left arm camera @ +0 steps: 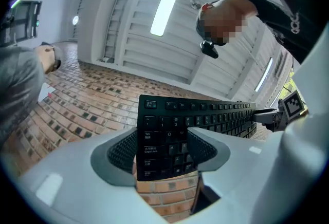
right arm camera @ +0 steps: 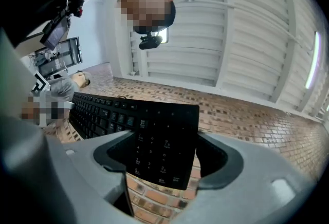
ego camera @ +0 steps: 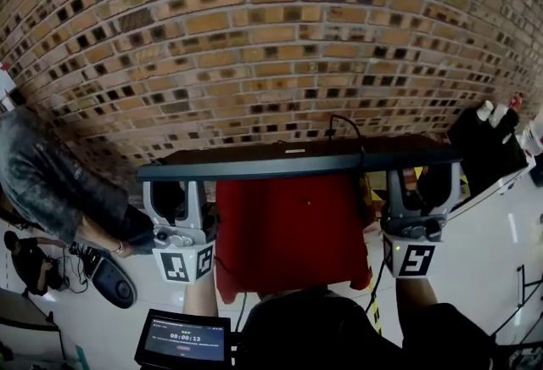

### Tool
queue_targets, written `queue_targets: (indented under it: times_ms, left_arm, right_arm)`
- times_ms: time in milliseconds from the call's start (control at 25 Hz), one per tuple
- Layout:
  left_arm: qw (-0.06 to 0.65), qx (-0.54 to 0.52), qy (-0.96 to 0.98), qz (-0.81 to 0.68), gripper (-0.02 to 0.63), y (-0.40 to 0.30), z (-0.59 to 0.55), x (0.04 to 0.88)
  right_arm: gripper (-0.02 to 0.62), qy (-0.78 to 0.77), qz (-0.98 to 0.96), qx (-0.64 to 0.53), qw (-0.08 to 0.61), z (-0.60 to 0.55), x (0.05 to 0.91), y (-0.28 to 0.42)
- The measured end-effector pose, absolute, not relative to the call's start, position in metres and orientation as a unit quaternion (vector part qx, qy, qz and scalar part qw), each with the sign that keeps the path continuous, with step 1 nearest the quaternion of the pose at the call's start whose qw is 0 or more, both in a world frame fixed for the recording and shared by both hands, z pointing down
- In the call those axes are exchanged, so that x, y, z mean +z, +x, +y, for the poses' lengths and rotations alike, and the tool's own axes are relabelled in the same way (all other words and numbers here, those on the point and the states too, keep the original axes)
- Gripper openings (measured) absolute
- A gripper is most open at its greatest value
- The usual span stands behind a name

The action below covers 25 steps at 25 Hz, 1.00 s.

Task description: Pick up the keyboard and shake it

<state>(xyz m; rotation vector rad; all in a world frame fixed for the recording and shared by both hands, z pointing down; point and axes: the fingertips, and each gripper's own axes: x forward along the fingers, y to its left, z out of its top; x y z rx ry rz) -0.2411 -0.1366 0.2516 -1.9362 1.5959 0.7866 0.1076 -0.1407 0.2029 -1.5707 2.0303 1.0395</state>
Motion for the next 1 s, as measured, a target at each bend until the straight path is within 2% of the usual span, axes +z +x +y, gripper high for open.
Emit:
queue_targets:
  times_ms: [120,240,520,760,1000]
  left_arm:
    - [0.289,0.266,-0.716,0.577,0.305,-0.226,-0.135,0.238]
    - [0.297,0.241,-0.724,0.574,0.307,-0.218,-0.140,0.235]
    - [0.329,0.252,-0.728,0.546,0.307,-0.194,-0.133,0.213]
    - [0.311,0.231,-0.744,0.544,0.306,-0.171,-0.154,0.229]
    - [0.336,0.227,-0.743,0.532,0.307,-0.159,-0.146,0.218]
  right_arm:
    - [0.345,-0.575,0.717,0.333,0.209,-0.145,0.218,0.125]
    - [0.347,-0.594,0.720,0.289,0.212,-0.154,0.235,0.133]
    - [0.347,-0.605,0.700,0.303,0.228,-0.136,0.228,0.157]
    - [0.347,-0.629,0.694,0.288,0.198,-0.150,0.256,0.183]
    - [0.347,-0.637,0.683,0.285,0.217,-0.141,0.260,0.194]
